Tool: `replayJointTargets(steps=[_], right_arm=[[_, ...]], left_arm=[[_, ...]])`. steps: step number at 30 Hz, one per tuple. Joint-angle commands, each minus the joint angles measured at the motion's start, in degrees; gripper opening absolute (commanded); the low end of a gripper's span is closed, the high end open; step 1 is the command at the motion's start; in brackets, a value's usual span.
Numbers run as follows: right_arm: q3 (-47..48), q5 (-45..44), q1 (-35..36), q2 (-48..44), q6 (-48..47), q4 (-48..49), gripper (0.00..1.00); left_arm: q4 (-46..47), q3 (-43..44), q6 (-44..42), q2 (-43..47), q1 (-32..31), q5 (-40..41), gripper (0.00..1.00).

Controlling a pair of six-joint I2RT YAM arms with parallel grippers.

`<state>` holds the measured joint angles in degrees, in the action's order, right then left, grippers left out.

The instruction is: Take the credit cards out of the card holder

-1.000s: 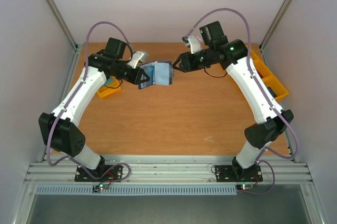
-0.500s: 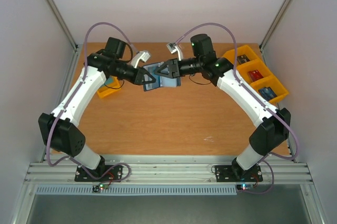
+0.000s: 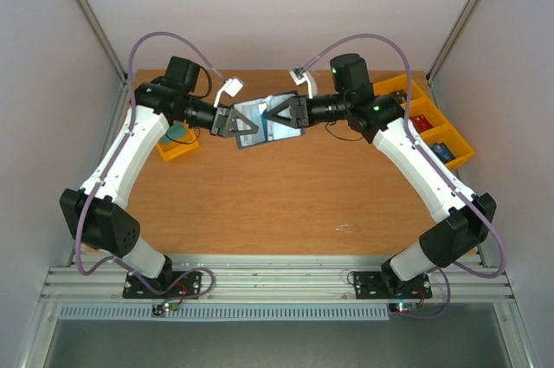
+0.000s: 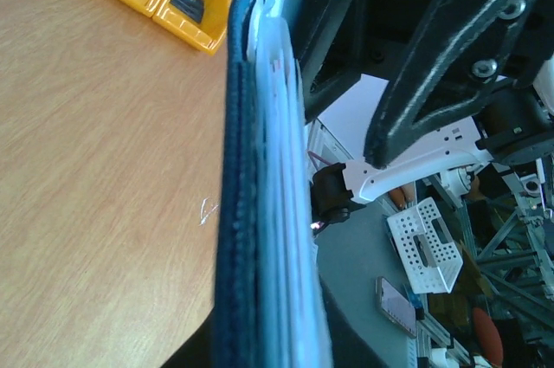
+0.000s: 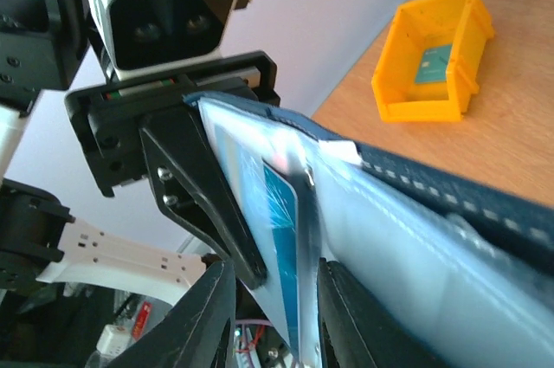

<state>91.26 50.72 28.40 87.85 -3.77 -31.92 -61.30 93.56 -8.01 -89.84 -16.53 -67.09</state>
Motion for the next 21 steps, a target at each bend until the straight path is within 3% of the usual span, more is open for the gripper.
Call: replayJointTargets(steps=[1,16,21], right_arm=[[0.73,-2.79,-0.37,-1.06,-4.12,-5.86,0.26],[5.27,1.97,3.22,4.37,-2.95,-3.70,0.26],[5.18,5.65,3.20,4.06,-1.59,-0.28,0.12]], left_arm=[[-2.35,2.51,-4.59,1.54,0.06,-6.12,0.00],[-2.87,3.21,-5.96,1.38,-0.59,-8.41,0.00],[-2.78,2.96,-5.96,1.29,-0.72,-7.45,0.00]])
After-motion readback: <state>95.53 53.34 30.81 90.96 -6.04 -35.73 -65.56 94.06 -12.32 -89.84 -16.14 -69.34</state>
